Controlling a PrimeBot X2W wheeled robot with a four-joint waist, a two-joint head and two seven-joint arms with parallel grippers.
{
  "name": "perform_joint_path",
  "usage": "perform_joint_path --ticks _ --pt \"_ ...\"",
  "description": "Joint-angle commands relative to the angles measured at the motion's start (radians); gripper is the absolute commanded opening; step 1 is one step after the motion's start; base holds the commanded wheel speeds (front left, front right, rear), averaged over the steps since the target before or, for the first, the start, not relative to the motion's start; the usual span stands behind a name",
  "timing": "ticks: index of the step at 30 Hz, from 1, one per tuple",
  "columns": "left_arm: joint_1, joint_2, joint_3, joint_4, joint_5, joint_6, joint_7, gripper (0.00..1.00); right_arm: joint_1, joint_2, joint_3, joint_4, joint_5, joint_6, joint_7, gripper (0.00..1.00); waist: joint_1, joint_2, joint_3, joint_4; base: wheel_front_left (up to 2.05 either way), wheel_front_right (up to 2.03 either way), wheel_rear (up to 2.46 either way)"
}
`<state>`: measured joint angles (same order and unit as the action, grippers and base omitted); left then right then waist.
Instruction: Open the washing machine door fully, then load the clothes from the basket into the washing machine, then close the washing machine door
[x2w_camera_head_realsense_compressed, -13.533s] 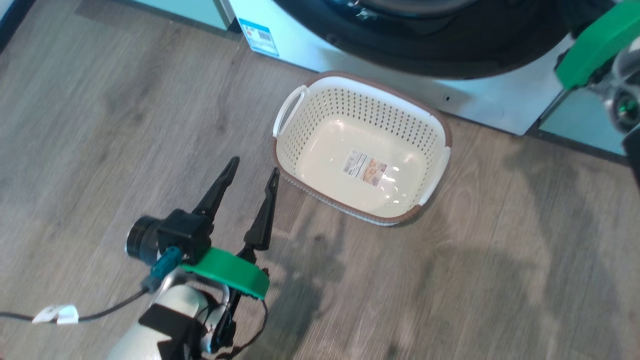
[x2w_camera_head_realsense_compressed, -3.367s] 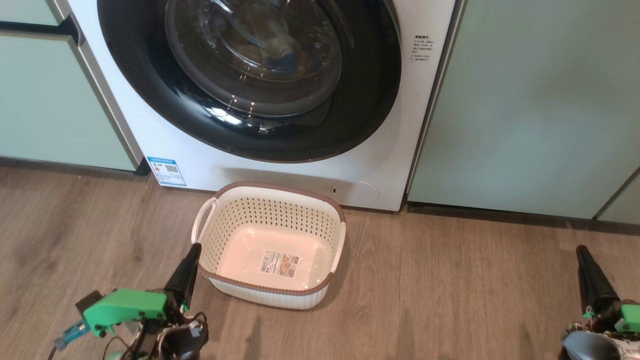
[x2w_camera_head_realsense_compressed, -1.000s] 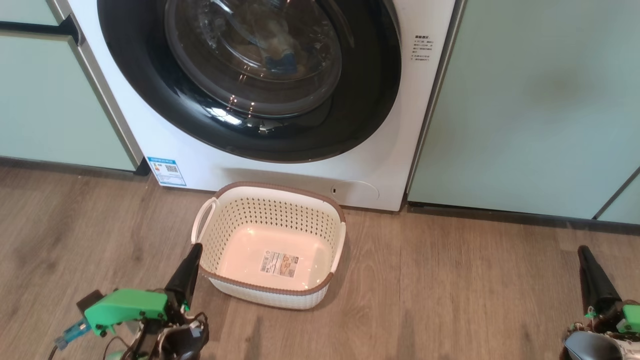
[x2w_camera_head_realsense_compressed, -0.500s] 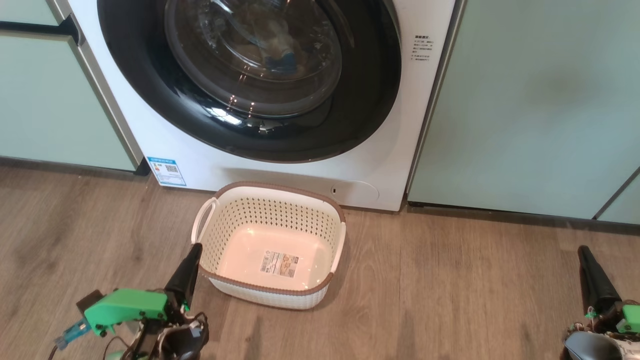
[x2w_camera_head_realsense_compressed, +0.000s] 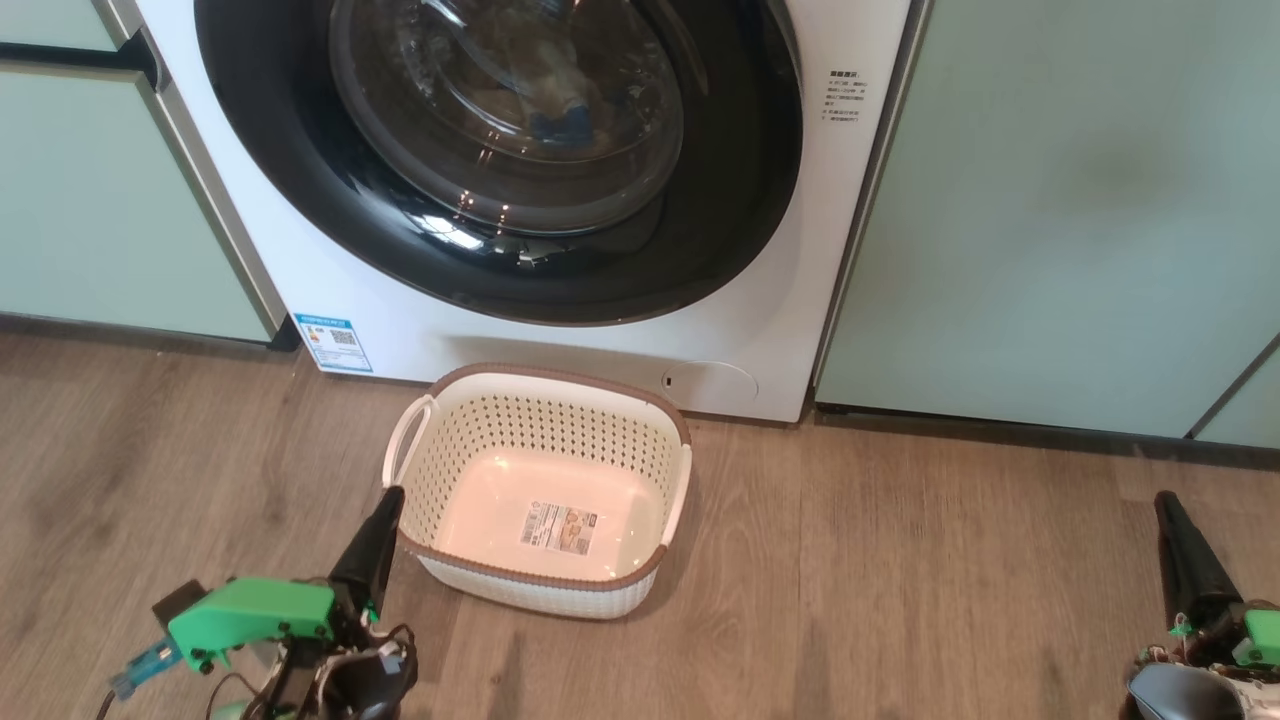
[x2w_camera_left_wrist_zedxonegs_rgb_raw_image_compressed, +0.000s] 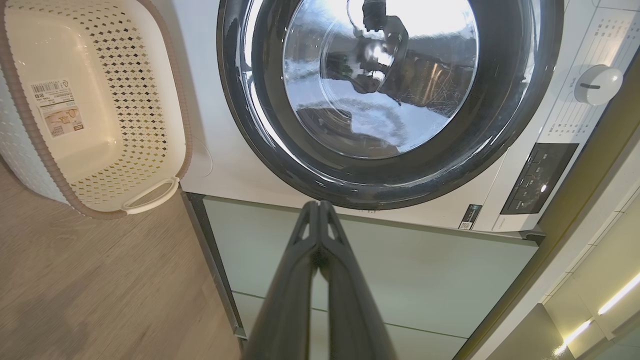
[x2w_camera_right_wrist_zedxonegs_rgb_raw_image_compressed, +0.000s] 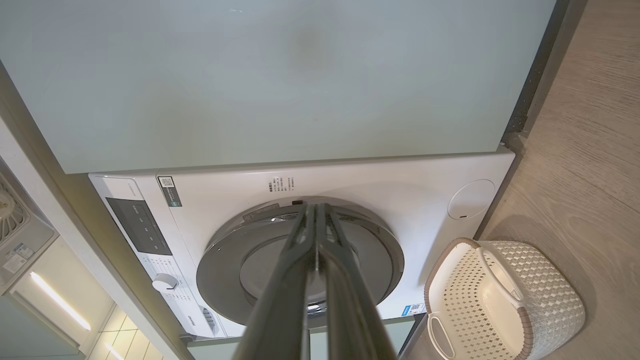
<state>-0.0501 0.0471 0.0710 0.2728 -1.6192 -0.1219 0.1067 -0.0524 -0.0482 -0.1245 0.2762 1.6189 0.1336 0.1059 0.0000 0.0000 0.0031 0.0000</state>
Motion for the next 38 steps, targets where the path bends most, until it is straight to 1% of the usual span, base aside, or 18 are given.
perform_joint_path --ticks 1,38 --pt "-0.058 0.005 0.041 -0.028 0.009 -0.009 0.005 0.00 -0.055 -0.006 0.015 -0.032 -0.007 -0.003 0.004 0.00 0.0000 0.0000 0.000 0.000 0.00 0.00 0.00" --pt "-0.058 0.004 0.042 -0.028 0.010 -0.009 0.006 0.00 -0.055 -0.004 0.013 -0.032 -0.009 -0.003 0.006 0.00 0.0000 0.0000 0.000 0.000 0.00 0.00 0.00"
